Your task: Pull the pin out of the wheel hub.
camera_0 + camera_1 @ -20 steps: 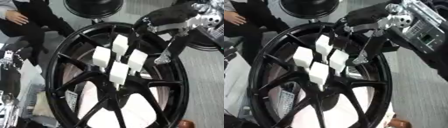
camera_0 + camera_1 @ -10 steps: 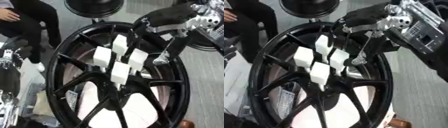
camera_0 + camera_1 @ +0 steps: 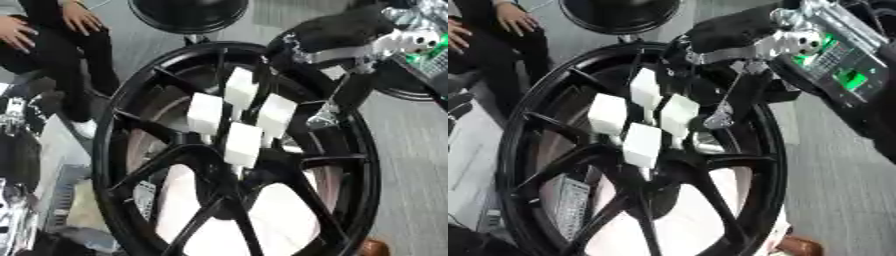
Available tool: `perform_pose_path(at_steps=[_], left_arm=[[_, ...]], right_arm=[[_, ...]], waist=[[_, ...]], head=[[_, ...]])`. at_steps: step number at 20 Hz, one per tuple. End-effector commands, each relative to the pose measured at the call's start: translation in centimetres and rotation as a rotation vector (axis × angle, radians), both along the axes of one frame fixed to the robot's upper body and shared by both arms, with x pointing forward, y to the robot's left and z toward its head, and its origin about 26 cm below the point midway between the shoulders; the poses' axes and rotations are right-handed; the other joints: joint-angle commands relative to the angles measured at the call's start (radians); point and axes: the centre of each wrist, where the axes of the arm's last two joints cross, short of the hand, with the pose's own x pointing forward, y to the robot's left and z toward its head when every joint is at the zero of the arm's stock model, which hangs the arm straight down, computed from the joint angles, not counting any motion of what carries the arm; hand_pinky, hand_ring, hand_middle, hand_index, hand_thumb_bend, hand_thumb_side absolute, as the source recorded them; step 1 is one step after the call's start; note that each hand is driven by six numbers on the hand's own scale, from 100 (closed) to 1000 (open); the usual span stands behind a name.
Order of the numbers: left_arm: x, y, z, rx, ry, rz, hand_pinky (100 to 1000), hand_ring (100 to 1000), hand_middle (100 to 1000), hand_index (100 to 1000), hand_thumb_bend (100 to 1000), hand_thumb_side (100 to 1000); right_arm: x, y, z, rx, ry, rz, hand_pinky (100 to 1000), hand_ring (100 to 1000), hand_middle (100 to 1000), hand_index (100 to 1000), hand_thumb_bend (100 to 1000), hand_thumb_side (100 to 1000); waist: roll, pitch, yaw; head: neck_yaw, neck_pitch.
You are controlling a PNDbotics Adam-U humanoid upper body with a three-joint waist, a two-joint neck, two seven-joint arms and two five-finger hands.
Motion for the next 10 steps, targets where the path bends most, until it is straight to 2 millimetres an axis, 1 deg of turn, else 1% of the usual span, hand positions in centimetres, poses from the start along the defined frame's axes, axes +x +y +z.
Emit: perform_pose_path(at_steps=[1,7,10], left_arm=[[-0.03,0.25,0.91,0.026,-0.025,-0.002,892,805,783,805,100,863],[-0.05,0.24,0.88,0.029,-0.024,-0.005,893,805,784,805,100,863],[-0.05,0.24,0.85,0.031,-0.023,-0.006,894,805,784,805,100,863]], right_arm=[[0.12,-0.24,-0.68,-0.225,-0.004,0.099,906,793,636,750,375,365],[-0.02,-0.27,-0.52,-0.219,-0.006,0.097,905,785,625,755,370,362],[-0.11,-0.26,-0.32,-0.214,-0.010,0.096,905,779,593,758,370,359]], waist=[[0.004,-0.008,0.000],[0.005,-0.008,-0.002],[0.005,-0.007,-0.003]], head=[[0.003,0.002],[0.007,0.005],[0.008,0.007]])
